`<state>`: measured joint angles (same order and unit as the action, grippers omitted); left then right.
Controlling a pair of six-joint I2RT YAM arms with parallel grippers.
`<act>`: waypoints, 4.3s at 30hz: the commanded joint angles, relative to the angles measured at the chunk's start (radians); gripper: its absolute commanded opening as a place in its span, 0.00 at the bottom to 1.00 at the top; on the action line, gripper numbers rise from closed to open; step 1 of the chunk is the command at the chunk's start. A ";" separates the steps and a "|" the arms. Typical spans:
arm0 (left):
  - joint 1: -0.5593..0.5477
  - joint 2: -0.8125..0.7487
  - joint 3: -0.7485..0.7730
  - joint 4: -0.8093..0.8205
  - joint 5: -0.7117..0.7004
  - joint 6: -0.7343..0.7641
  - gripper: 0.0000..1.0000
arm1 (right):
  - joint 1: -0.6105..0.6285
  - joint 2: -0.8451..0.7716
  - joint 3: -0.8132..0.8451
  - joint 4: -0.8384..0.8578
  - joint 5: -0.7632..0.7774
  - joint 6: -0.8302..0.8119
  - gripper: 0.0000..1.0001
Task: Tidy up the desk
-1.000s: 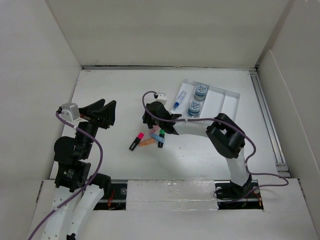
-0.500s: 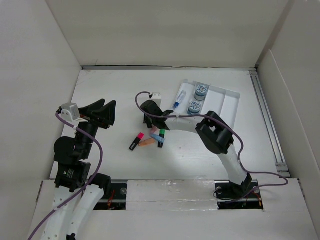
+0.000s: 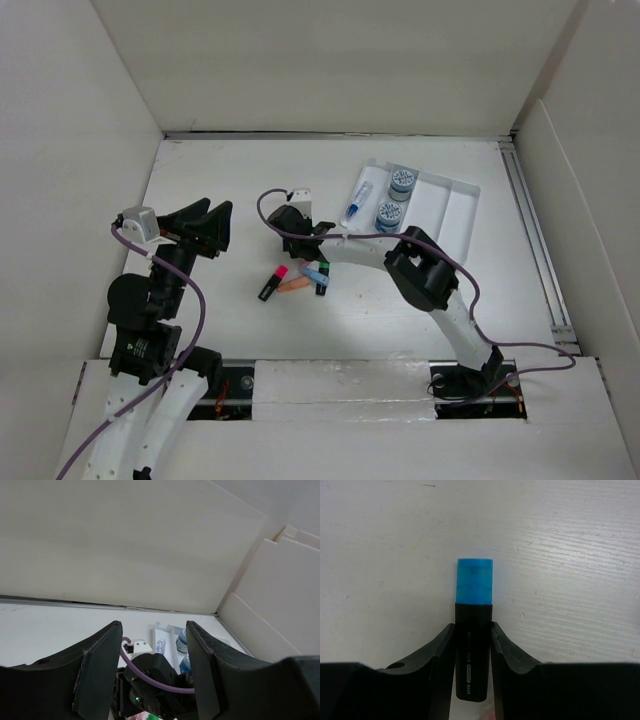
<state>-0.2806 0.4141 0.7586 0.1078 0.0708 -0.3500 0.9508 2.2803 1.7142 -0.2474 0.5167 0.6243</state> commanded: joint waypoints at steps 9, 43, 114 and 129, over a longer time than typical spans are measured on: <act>-0.002 -0.023 0.007 0.055 0.006 -0.003 0.49 | -0.170 -0.362 -0.293 0.388 -0.309 0.199 0.10; -0.002 -0.001 0.007 0.055 0.020 -0.009 0.49 | -0.908 -0.869 -0.987 0.594 -0.483 0.410 0.77; -0.002 -0.009 0.005 0.058 0.020 -0.007 0.49 | 0.178 -0.665 -0.863 0.053 0.167 0.385 0.06; -0.002 -0.012 0.005 0.058 0.020 -0.010 0.49 | -0.510 -0.990 -0.956 0.284 -0.176 0.275 0.10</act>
<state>-0.2806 0.4137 0.7586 0.1158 0.0795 -0.3527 0.5415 1.2831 0.7765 -0.0547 0.5026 0.9249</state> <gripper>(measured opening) 0.487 0.329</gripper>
